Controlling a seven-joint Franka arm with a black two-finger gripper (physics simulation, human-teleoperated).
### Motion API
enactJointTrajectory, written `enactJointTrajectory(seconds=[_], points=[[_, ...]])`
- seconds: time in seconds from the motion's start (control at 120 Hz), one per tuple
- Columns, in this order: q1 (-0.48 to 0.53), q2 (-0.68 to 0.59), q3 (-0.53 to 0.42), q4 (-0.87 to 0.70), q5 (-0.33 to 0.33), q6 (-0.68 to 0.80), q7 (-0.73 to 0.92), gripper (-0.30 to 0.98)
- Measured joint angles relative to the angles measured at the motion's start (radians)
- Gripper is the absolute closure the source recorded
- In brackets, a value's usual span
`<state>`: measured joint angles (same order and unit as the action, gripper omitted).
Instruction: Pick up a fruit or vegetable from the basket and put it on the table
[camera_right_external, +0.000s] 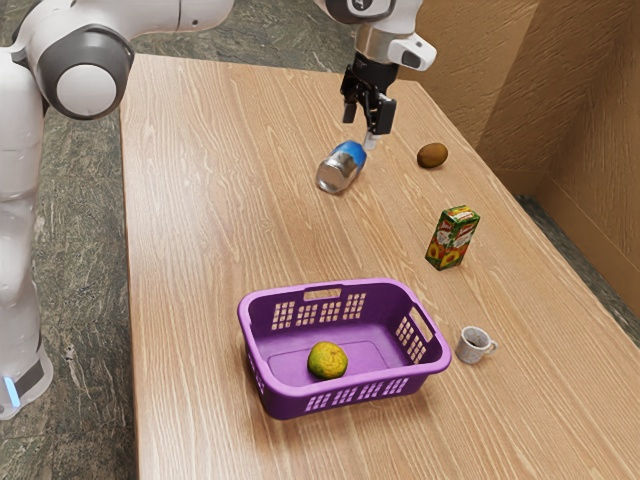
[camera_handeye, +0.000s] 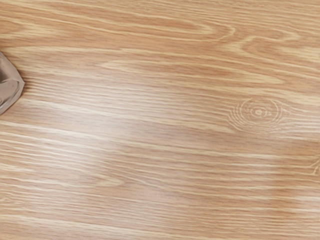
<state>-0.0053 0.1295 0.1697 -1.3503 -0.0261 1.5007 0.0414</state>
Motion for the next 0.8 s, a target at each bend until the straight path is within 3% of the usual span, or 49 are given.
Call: enactJointTrajectory(seconds=[0.517,0.8], points=[[0.005,-0.015,0.003,0.006,-0.023,-0.006,0.038,0.00],[0.001,0.056,-0.036,-0.003,-0.022,0.003,0.420,0.00]])
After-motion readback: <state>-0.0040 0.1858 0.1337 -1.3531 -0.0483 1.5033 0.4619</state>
